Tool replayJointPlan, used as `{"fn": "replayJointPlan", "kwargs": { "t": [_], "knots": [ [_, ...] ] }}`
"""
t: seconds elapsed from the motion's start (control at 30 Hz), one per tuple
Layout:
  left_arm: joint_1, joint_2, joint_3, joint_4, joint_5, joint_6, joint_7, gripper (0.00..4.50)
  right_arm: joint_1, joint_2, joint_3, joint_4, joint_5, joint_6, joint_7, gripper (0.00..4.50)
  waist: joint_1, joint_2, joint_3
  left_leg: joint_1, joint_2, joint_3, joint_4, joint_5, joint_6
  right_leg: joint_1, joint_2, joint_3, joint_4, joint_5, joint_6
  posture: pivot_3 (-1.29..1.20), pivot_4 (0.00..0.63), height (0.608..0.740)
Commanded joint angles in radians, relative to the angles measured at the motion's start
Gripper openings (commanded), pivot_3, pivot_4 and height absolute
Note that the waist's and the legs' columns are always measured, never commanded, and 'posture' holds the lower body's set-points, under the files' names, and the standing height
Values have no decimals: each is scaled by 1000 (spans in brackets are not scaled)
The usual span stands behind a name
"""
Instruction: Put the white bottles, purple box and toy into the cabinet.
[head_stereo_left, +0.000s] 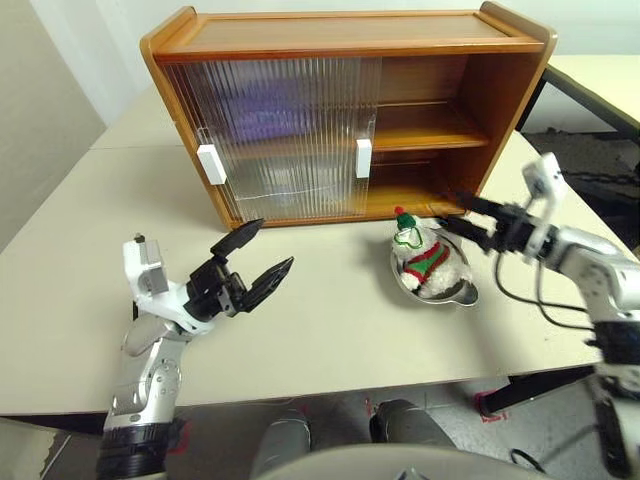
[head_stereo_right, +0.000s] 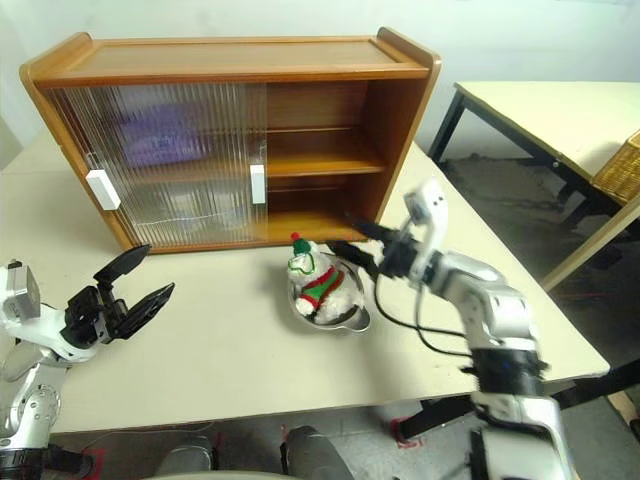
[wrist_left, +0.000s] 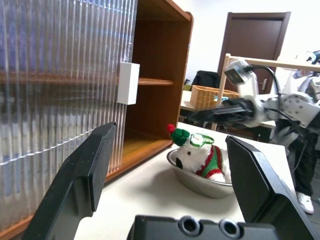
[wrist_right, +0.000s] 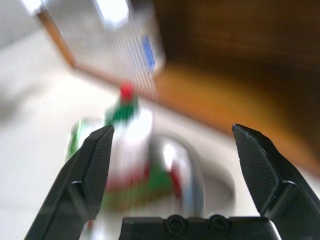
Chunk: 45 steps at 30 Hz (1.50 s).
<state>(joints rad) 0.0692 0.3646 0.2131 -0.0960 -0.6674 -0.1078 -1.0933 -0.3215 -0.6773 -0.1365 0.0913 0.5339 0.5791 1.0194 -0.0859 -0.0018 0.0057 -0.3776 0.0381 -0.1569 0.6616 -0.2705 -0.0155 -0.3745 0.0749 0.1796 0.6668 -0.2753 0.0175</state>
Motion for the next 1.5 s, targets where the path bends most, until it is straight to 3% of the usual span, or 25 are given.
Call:
{"fn": "replayJointPlan", "kwargs": {
  "t": [0.03,0.17,0.57,1.0,1.33,1.43,1.5],
  "knots": [
    [-2,7,-11,20,7,2,-15,4500,29,-74,25,-82,31,44,105,4476,-8,-1,1,1,0,1,0,0,0,1,0,0,0,-1,1,-139,29,740],
    [-11,12,-9,32,4,6,-26,4500,-2,-29,13,-126,111,154,66,4476,-22,-5,4,11,0,2,-1,0,0,10,2,0,0,-2,2,-149,22,740],
    [-10,7,0,33,17,-21,-19,4500,-70,-31,203,-14,-123,24,40,4476,-16,-5,3,11,1,0,-4,-1,2,9,0,0,-1,-2,-3,-117,13,740],
    [-11,6,-11,27,18,-18,-18,4500,-99,14,241,5,-151,43,57,4476,1,-5,3,12,0,0,-2,-3,3,11,0,0,0,-5,1,-119,14,740],
    [-23,3,-4,34,14,-18,-8,4500,-105,3,234,-37,-137,94,67,859,1,-5,3,13,1,0,-1,-3,3,12,0,0,0,-4,0,-125,16,740],
    [-27,4,-2,36,13,-16,-7,4500,-139,4,175,-30,-79,153,63,140,0,-5,3,12,1,0,-1,-3,3,12,0,0,0,-4,0,-132,16,740],
    [-29,6,-2,39,14,-14,-7,4500,-183,5,118,-13,-25,211,52,55,0,-4,3,12,0,1,-1,-3,3,11,0,0,0,-4,0,-135,15,740]
  ]
}}
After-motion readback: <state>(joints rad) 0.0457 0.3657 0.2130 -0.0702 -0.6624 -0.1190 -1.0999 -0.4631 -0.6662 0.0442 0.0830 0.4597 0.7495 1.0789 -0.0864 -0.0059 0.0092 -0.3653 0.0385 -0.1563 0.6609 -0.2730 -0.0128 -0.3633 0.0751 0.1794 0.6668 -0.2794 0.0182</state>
